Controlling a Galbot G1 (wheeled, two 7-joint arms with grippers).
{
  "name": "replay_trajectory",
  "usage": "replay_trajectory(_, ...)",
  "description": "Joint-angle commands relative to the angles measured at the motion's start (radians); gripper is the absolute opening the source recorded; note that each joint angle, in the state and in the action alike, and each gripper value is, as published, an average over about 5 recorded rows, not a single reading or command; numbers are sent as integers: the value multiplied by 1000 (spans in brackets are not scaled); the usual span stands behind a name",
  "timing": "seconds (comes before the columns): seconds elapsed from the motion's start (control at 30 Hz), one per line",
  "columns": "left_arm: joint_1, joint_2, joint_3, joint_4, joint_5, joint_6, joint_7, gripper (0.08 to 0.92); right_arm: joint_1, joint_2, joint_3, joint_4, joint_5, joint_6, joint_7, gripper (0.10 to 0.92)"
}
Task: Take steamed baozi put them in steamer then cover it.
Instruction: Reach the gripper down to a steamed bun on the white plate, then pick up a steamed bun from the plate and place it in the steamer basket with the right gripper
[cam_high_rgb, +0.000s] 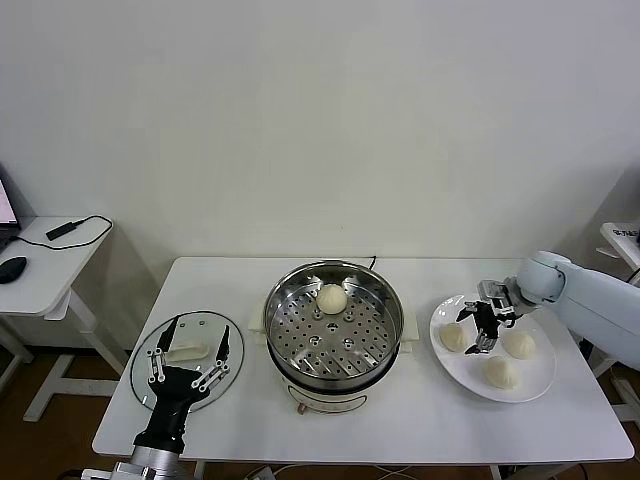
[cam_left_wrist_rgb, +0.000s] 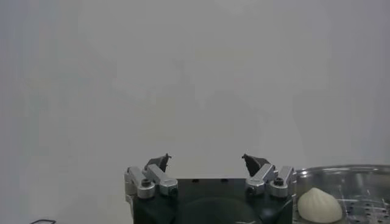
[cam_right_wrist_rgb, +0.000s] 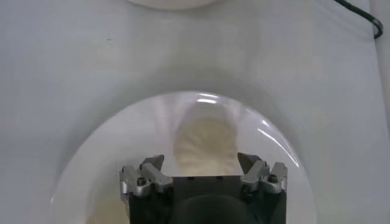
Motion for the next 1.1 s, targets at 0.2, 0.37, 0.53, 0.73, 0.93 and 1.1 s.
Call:
replay_trajectory(0.2, 1, 0, -1, 0, -2, -1, 1, 823, -28, 35, 24, -47, -2, -6, 3, 734)
replay_trajectory(0.37, -2, 2, -3, 0, -6, 0, 1, 823, 0, 25, 3, -16, 6, -10, -30, 684)
replay_trajectory(0.53, -8, 5, -1, -5, -10, 1, 0, 823, 73, -4, -33, 33, 11, -12, -76, 655)
replay_trajectory(0.73, -13, 8, 9, -9, -10, 2, 0, 823, 365, -30, -162, 110, 13, 23, -230, 644)
replay_trajectory(0.93, -19, 14, 16, -16, -11, 3, -3, 823, 760, 52, -429, 230, 181, 16, -313, 655)
replay_trajectory(1.1, -39, 20, 6, -3, -29, 10, -9, 823, 928, 186, -502, 376, 344, -55, -266, 661)
